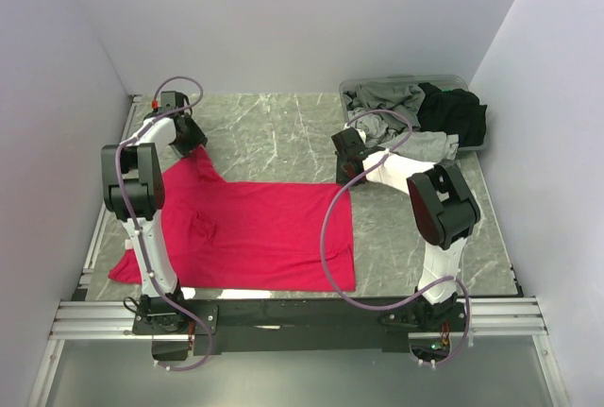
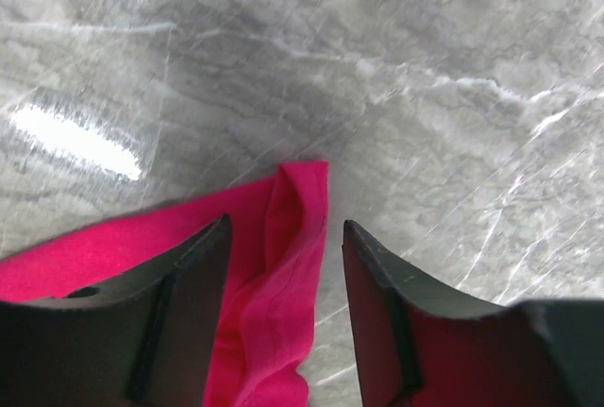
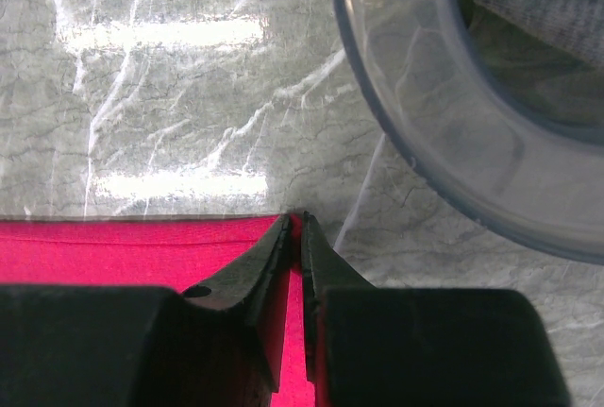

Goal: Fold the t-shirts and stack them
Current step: Fold the tshirt

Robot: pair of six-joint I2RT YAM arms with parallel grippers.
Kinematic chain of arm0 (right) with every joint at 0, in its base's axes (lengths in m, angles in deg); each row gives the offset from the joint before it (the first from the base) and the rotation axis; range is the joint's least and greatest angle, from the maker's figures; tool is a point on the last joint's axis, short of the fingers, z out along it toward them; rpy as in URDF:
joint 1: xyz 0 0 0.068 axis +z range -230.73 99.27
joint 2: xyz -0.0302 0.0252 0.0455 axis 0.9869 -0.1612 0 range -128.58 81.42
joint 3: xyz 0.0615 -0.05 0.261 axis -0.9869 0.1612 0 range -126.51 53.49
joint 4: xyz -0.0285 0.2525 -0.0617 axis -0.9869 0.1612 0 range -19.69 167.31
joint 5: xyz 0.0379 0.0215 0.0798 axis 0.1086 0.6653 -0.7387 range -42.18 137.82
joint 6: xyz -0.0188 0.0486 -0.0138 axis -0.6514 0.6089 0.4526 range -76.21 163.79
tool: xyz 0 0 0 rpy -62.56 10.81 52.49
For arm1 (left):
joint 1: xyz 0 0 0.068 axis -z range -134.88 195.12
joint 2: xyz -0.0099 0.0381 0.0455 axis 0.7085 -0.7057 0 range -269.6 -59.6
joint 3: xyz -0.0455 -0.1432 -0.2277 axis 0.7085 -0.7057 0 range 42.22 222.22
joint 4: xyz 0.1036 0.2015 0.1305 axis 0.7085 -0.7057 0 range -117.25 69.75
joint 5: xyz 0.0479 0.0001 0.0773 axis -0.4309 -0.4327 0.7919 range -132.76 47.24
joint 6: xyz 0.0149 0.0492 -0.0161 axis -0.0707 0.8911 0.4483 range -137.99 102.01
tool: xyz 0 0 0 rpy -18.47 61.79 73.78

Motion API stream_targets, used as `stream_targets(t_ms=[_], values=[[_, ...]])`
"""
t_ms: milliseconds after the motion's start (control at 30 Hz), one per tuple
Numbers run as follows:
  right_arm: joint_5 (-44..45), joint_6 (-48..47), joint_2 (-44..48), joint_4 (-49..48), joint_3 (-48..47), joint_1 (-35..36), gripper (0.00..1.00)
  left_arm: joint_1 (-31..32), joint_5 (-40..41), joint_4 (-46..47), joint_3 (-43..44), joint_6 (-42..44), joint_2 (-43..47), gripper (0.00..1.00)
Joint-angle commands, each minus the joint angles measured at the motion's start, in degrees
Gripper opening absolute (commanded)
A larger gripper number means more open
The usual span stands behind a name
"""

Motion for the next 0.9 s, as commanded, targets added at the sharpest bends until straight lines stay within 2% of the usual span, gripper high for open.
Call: stream_targets(t_ms=[0,400,600,867], values=[[0.0,0.3,0.1,1.4,1.0,-0.3,0.14,-0.1,-0.9,1.8,2.7,-0.2,-0.8,0.56],[-0.3,0.3,0.3,1.3,1.3,-0.1,0.14,-0.1,-1.6,2.5,4.5,-0.2,-2.9,0.41],[-0.5,0.3,0.5,1.3,1.5,-0.1,0.14,0.0,-1.3,1.8,5.0,-0.2,-3.9,0.38],[0.3,0.9,1.0,1.5,1.9,-0.2,0.14,-0.1,-0.7,2.0,4.5,-0.5,-2.9,0.24]])
